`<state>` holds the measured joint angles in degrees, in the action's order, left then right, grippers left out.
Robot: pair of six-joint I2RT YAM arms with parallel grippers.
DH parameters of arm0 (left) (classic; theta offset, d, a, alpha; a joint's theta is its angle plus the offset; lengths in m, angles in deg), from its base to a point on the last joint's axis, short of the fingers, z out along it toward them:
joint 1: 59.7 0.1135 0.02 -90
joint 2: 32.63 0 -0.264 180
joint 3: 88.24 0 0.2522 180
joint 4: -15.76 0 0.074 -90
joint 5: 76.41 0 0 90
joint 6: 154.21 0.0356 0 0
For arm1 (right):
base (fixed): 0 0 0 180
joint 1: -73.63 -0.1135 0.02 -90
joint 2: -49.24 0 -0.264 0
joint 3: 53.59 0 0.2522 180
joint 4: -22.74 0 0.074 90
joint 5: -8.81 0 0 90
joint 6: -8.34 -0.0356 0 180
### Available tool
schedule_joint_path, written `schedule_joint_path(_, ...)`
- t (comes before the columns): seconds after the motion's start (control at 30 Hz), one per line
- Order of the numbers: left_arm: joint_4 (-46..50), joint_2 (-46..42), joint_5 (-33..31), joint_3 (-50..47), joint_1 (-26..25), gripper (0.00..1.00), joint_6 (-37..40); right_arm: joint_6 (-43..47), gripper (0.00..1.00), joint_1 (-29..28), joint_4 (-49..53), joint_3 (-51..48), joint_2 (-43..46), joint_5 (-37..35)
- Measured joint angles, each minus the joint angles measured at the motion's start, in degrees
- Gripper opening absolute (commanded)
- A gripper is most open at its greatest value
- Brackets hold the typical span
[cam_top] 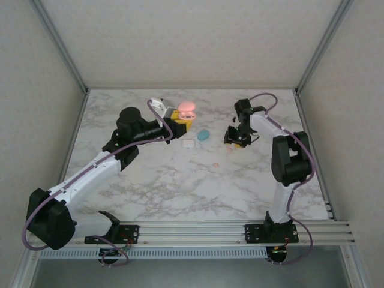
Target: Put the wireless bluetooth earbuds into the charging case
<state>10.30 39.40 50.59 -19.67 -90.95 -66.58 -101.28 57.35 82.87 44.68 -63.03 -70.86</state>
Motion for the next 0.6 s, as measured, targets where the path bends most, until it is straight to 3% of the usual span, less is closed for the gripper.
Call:
schedule_joint_path(0.27,1.86,-0.04,-0.04,0.96,0.02,0.15,0.92,2.19,0.36,-0.57,0.26,4.74,-8.17,-0.07)
schedule_joint_path(0.6,3.08,-0.04,-0.04,1.70,0.02,0.15,1.29,6.71,0.30,-3.34,1.31,3.02,-7.58,-0.96)
